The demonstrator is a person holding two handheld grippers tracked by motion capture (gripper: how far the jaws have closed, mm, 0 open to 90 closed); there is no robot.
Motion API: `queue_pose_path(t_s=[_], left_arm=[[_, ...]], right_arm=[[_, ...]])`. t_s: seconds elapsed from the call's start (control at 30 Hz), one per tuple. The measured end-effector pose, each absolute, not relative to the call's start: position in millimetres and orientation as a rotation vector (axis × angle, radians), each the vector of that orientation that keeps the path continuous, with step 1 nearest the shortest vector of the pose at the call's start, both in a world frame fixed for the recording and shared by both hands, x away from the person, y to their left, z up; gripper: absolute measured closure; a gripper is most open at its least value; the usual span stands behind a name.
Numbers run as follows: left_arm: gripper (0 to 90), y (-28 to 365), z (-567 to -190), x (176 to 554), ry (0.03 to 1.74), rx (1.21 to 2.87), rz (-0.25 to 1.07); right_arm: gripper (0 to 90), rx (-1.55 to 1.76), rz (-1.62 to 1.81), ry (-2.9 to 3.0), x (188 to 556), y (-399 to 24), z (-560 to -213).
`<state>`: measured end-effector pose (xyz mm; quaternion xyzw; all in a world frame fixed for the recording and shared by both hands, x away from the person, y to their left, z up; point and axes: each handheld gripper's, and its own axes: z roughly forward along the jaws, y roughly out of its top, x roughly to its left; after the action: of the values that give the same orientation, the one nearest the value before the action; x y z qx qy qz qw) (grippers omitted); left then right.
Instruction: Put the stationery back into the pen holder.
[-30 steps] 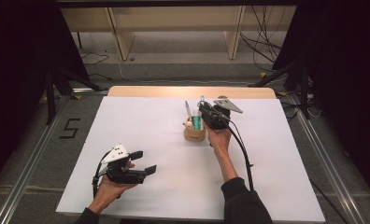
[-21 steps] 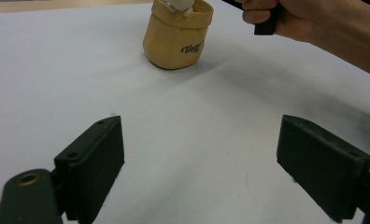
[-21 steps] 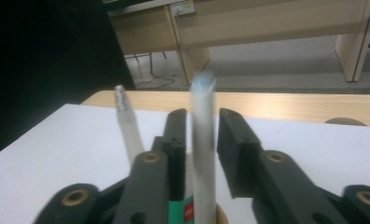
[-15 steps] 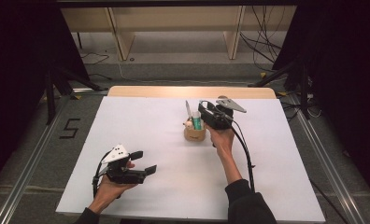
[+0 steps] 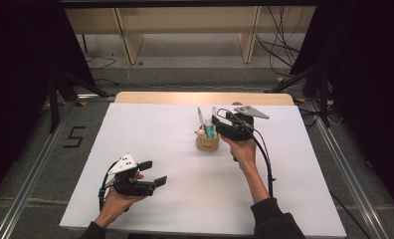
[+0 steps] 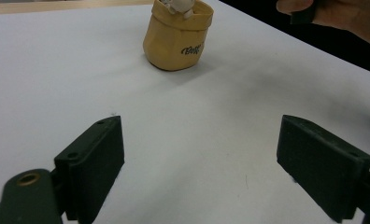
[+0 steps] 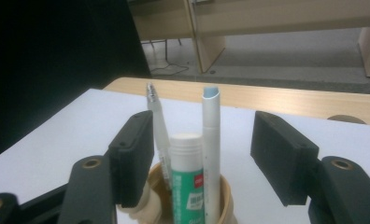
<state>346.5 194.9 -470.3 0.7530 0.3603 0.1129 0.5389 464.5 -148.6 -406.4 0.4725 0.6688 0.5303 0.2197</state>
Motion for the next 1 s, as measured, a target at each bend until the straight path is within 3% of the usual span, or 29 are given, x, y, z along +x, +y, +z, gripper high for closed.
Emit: queue_pose_path(t_s=[1.0], left_arm=[[14.6, 194, -469, 344, 0.818, 1.778, 0.246]], right_arm=[[27.2, 1.195, 1.481, 2.013, 422, -157, -401]])
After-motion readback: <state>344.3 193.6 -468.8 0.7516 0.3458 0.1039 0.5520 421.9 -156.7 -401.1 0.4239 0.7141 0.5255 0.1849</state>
